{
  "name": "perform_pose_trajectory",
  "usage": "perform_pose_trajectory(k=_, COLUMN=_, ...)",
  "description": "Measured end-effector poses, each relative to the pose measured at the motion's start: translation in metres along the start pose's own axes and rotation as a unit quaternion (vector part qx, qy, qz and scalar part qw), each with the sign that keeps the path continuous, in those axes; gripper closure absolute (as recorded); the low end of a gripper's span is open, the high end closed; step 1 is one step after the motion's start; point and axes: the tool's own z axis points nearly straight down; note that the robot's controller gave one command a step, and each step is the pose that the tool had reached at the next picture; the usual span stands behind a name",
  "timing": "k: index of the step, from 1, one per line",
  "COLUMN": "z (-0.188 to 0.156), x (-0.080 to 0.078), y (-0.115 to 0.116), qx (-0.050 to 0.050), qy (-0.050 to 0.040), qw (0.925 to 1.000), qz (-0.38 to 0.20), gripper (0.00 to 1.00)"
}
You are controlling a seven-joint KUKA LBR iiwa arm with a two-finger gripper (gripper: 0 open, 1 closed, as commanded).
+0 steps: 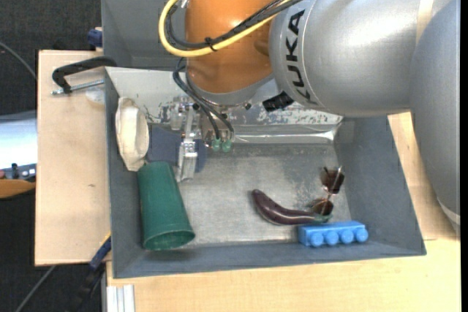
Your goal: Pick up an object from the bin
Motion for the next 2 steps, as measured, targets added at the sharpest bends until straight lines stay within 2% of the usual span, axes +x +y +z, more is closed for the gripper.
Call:
perform_pose_trajectory(k=1, z=-0.005, x=-0.002, y=-0.002, qx=-0.001, qy=-0.0044, qw=1.0, qz=0.001, gripper=0.0)
perform_pose_trajectory(k=2, z=0.07, x=-0.022, y=-0.014, qx=-0.002, qy=-0.0045, qw=1.0, qz=-0.006, gripper=0.0)
